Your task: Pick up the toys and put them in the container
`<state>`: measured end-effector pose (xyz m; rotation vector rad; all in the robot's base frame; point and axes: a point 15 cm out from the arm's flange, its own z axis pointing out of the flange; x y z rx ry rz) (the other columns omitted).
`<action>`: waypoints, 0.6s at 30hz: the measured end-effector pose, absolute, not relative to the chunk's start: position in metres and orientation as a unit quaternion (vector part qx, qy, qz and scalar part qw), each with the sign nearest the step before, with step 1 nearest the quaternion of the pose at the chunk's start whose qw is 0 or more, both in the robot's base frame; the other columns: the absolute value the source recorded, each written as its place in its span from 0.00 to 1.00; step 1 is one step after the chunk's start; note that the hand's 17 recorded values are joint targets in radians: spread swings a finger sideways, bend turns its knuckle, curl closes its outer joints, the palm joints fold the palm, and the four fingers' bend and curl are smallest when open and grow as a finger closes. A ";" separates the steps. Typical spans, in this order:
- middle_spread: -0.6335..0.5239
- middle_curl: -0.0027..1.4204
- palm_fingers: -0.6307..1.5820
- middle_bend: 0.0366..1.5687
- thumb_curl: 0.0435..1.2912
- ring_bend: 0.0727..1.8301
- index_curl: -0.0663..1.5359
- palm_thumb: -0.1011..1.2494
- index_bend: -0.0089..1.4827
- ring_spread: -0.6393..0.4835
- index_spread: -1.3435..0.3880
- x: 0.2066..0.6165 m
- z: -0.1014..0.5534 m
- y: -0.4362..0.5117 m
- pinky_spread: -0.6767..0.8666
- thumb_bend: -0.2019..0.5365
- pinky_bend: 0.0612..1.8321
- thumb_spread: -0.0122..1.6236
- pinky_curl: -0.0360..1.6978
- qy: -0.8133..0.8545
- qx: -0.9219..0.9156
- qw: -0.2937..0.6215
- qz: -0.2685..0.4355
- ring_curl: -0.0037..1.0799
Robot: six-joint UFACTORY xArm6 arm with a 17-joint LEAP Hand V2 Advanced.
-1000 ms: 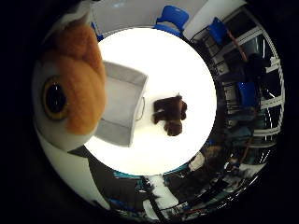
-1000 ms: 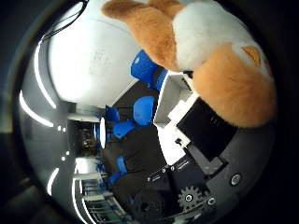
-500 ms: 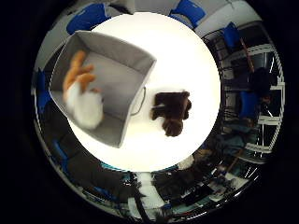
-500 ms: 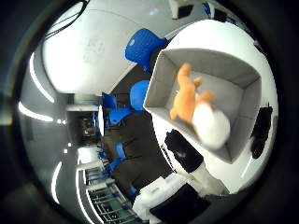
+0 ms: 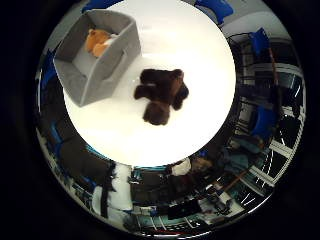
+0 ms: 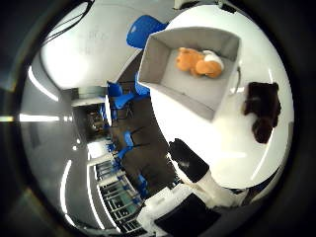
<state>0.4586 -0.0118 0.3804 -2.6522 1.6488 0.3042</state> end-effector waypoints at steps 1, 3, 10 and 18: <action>0.61 0.23 0.30 0.10 0.24 0.15 0.21 0.53 0.11 0.76 0.53 0.457 0.379 -0.026 0.72 0.25 0.22 0.73 0.24 0.514 -0.853 -0.016 0.088 0.24; 0.61 0.23 0.29 0.10 0.24 0.14 0.21 0.53 0.11 0.76 0.53 0.456 0.378 -0.051 0.72 0.25 0.22 0.72 0.23 0.500 -0.862 -0.043 0.075 0.24; 0.58 0.22 0.28 0.10 0.23 0.13 0.20 0.55 0.11 0.75 0.53 0.468 0.384 -0.111 0.70 0.24 0.22 0.67 0.22 0.463 -0.881 -0.095 0.016 0.24; 0.57 0.21 0.27 0.10 0.22 0.13 0.19 0.50 0.10 0.74 0.52 0.482 0.390 -0.142 0.69 0.24 0.23 0.64 0.21 0.423 -0.891 -0.149 -0.074 0.24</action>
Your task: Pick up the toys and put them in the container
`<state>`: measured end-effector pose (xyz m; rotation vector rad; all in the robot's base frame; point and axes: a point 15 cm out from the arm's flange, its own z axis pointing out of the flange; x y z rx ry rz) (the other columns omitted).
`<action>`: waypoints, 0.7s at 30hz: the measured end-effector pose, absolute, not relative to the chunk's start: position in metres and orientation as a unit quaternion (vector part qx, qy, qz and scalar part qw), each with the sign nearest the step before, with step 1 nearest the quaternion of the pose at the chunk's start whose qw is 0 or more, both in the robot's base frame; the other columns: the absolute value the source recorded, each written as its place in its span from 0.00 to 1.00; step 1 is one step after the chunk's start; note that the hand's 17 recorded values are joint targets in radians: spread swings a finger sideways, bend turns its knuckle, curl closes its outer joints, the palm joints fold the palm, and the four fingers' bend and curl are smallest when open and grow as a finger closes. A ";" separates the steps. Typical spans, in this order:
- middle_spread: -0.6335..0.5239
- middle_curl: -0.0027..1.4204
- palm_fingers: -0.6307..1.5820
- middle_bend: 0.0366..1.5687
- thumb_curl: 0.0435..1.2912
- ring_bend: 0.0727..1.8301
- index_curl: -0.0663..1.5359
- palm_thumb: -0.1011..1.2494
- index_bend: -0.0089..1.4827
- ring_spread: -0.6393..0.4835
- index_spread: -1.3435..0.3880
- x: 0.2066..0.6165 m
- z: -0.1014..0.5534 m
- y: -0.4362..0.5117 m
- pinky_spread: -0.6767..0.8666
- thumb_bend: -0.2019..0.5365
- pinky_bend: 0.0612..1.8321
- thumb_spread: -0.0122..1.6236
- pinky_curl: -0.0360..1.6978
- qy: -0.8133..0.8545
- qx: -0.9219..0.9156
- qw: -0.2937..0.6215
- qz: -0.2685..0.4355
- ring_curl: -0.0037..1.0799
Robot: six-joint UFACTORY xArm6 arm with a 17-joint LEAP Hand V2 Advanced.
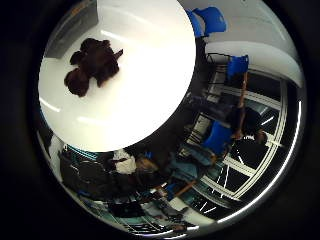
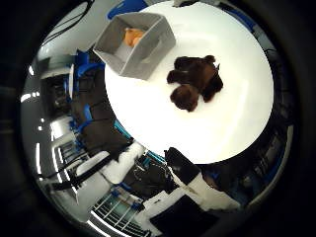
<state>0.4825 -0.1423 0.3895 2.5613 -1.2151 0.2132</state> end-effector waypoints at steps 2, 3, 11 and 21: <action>0.57 0.21 0.27 0.10 0.21 0.13 0.19 0.50 0.10 0.74 0.52 0.482 0.389 -0.144 0.69 0.24 0.23 0.64 0.21 -0.409 0.893 0.162 0.092 0.24; 0.57 0.21 0.27 0.10 0.21 0.13 0.18 0.51 0.10 0.74 0.52 0.482 0.387 -0.144 0.69 0.24 0.23 0.64 0.21 -0.402 0.895 0.169 0.099 0.25; 0.57 0.21 0.27 0.10 0.22 0.13 0.18 0.52 0.10 0.73 0.52 0.475 0.361 -0.134 0.68 0.24 0.23 0.63 0.21 -0.339 0.906 0.210 0.144 0.25; 0.56 0.21 0.28 0.10 0.22 0.13 0.18 0.54 0.11 0.72 0.53 0.476 0.332 -0.127 0.68 0.24 0.23 0.62 0.21 -0.308 0.911 0.225 0.155 0.25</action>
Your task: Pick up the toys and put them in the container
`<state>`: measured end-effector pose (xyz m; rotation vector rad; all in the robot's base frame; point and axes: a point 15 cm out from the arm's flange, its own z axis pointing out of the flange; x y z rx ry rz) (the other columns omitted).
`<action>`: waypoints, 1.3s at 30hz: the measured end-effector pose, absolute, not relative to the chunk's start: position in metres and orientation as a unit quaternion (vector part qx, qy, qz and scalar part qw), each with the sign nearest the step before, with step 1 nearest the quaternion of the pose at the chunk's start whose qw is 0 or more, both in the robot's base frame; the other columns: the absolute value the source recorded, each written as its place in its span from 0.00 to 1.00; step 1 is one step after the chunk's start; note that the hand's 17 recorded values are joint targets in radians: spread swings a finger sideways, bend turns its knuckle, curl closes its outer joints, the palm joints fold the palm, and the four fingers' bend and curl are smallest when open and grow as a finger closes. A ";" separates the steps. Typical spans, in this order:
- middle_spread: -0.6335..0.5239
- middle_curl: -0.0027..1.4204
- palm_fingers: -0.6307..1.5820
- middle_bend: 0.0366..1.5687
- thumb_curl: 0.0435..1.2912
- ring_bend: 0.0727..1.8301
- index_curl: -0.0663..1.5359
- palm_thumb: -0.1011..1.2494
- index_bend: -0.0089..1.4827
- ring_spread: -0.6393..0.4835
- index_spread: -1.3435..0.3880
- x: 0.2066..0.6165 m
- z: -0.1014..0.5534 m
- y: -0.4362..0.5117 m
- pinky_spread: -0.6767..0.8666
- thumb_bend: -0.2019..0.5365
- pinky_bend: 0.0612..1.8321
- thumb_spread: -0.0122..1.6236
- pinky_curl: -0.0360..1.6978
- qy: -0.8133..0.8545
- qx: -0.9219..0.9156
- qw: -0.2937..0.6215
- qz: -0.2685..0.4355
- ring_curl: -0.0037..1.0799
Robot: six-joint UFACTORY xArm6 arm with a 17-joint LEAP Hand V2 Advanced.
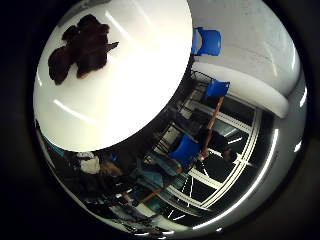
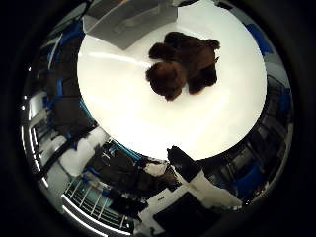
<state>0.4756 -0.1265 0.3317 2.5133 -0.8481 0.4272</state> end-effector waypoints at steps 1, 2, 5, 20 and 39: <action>0.56 0.21 0.28 0.10 0.22 0.13 0.18 0.54 0.11 0.72 0.53 0.473 0.330 -0.127 0.68 0.24 0.23 0.62 0.21 -0.307 0.911 0.227 0.154 0.25; 0.56 0.21 0.27 0.10 0.22 0.13 0.18 0.54 0.10 0.72 0.53 0.470 0.330 -0.127 0.68 0.24 0.23 0.62 0.21 -0.306 0.912 0.228 0.154 0.25; 0.56 0.21 0.27 0.10 0.22 0.13 0.18 0.55 0.10 0.72 0.52 0.467 0.325 -0.128 0.68 0.24 0.23 0.62 0.21 -0.297 0.912 0.235 0.159 0.25; 0.56 0.21 0.27 0.09 0.23 0.14 0.17 0.55 0.10 0.72 0.52 0.466 0.270 -0.122 0.67 0.24 0.24 0.61 0.21 -0.263 0.914 0.244 0.192 0.26; 0.52 0.22 0.29 0.11 0.23 0.13 0.19 0.57 0.11 0.71 0.53 0.454 0.188 -0.120 0.67 0.24 0.22 0.60 0.20 -0.286 0.916 0.249 0.130 0.25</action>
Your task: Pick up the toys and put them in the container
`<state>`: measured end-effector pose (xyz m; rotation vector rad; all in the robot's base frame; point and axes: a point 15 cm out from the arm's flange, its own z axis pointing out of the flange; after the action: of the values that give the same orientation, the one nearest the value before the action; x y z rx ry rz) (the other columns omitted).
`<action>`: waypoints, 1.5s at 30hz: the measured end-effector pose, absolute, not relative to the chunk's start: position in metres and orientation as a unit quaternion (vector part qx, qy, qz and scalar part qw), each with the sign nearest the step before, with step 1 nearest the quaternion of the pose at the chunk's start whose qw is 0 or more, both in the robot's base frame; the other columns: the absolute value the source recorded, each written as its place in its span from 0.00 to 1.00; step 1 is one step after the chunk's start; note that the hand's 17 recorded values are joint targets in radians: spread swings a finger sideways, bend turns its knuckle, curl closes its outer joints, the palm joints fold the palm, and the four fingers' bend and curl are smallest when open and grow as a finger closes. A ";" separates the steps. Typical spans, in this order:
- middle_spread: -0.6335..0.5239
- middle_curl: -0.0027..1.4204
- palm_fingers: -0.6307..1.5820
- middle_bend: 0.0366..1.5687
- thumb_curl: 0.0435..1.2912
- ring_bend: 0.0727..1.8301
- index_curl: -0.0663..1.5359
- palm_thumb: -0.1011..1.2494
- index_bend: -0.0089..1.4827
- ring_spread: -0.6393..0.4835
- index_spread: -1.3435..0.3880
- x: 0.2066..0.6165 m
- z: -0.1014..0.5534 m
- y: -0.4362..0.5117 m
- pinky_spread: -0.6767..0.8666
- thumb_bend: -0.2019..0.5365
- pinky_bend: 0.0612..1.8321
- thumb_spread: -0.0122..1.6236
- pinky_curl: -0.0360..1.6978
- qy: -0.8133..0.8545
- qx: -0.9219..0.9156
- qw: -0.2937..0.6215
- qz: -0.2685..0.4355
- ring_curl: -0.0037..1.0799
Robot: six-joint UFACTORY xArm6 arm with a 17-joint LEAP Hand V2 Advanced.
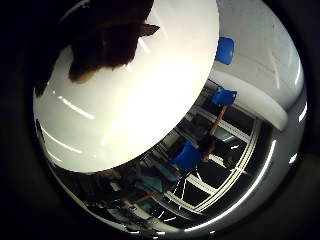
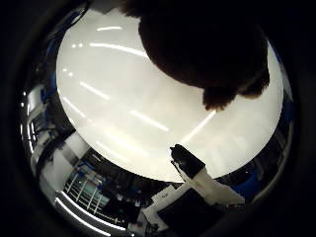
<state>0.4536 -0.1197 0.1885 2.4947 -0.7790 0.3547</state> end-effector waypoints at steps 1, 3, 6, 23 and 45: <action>0.51 0.22 0.31 0.11 0.23 0.14 0.19 0.58 0.11 0.70 0.53 0.454 0.187 -0.119 0.67 0.24 0.22 0.60 0.20 -0.286 0.916 0.249 0.129 0.26; 0.49 0.23 0.34 0.12 0.23 0.17 0.19 0.59 0.11 0.67 0.54 0.456 0.185 -0.117 0.67 0.24 0.22 0.60 0.20 -0.292 0.915 0.243 0.135 0.26; 0.44 0.24 0.40 0.15 0.23 0.19 0.19 0.60 0.11 0.59 0.54 0.464 0.181 -0.112 0.65 0.24 0.21 0.60 0.19 -0.292 0.917 0.231 0.145 0.26; 0.21 0.60 0.79 0.57 0.23 0.63 0.43 0.67 0.48 0.27 0.50 0.473 0.219 -0.116 0.17 0.24 0.65 0.64 0.36 -0.306 0.910 0.207 0.188 0.61; 0.34 0.73 0.74 0.77 0.37 0.67 0.65 0.83 0.72 0.28 0.61 0.403 0.330 -0.106 0.31 0.26 0.72 0.68 0.57 -0.355 0.913 0.154 0.133 0.90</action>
<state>0.4028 -0.1062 0.3296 2.6161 -1.0178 0.3800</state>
